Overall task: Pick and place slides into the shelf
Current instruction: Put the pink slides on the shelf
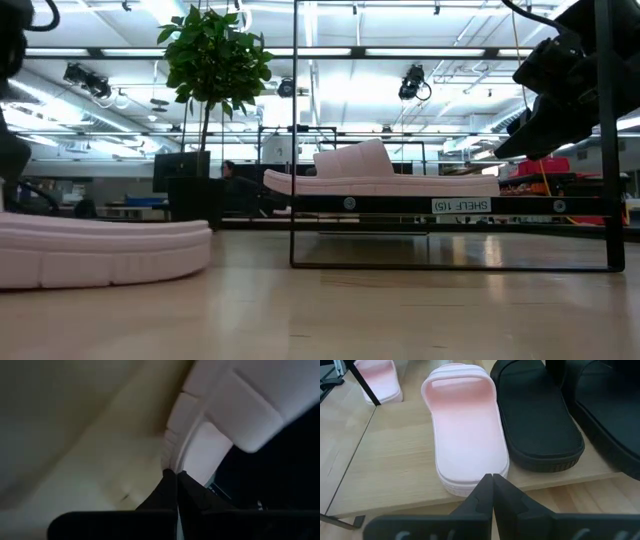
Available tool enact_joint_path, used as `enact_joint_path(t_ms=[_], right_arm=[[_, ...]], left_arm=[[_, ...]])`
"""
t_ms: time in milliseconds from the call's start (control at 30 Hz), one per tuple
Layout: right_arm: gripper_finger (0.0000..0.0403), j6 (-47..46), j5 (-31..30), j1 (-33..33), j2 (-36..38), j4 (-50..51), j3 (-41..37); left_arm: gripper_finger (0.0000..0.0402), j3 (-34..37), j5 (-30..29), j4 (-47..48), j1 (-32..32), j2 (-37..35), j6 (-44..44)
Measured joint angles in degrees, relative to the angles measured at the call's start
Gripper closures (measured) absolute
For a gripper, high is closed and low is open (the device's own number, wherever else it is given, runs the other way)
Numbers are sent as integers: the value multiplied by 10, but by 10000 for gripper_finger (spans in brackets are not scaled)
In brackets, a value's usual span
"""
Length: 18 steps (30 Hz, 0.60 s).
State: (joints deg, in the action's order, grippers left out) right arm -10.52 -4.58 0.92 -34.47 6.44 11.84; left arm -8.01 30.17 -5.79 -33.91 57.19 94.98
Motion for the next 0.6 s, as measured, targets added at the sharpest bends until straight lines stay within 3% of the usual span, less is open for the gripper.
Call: enact_joint_path(t_ms=[367, 600], right_arm=[[389, -4, 0, 0, 0, -7, 0], [389, -5, 0, 0, 0, -9, 0]], left_arm=[[401, -1, -57, -70, -36, -84, 19], [401, -2, -174, -149, -35, -149, 2]])
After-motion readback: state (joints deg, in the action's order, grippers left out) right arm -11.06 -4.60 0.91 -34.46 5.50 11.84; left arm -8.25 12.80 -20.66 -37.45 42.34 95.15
